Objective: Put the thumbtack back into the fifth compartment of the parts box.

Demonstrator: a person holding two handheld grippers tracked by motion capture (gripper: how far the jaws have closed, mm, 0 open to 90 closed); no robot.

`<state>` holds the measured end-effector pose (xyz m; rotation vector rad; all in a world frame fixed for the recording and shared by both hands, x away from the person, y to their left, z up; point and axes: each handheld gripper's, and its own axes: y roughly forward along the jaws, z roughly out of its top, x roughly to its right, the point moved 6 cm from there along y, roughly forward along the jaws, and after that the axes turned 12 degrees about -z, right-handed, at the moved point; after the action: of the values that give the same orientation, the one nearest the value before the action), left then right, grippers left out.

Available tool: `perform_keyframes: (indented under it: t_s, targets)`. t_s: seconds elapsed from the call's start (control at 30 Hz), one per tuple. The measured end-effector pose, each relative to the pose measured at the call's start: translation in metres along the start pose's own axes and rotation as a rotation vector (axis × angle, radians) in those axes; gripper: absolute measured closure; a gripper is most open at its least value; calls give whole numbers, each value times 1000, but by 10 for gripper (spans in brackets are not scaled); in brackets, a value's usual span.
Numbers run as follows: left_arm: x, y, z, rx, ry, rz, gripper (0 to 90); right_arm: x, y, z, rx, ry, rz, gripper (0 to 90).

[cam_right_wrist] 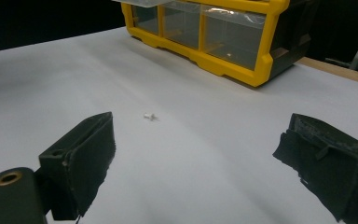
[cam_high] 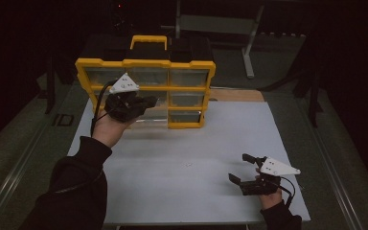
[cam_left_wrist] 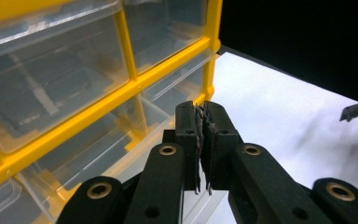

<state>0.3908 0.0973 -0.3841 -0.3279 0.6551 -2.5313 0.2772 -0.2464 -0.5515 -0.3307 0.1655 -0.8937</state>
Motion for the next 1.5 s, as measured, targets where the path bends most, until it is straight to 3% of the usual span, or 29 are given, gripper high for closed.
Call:
perform_keyframes:
  t_s: [0.3,0.67,0.87,1.07,1.5]
  targets:
    - [-10,8,-13,-14,-68,69,847,0,0,0,1,-1,-1,89]
    - [-16,22,-26,-74,-153,89,846,1,0,0,0,-3,-1,89]
    - [-18,28,-29,-101,-170,82,845,1,0,0,-1,-4,-2,89]
    - [-21,36,-32,-164,-204,82,845,0,0,0,-4,-5,-3,89]
    - [-24,45,-31,-246,-209,89,842,1,0,-1,-3,-4,-3,89]
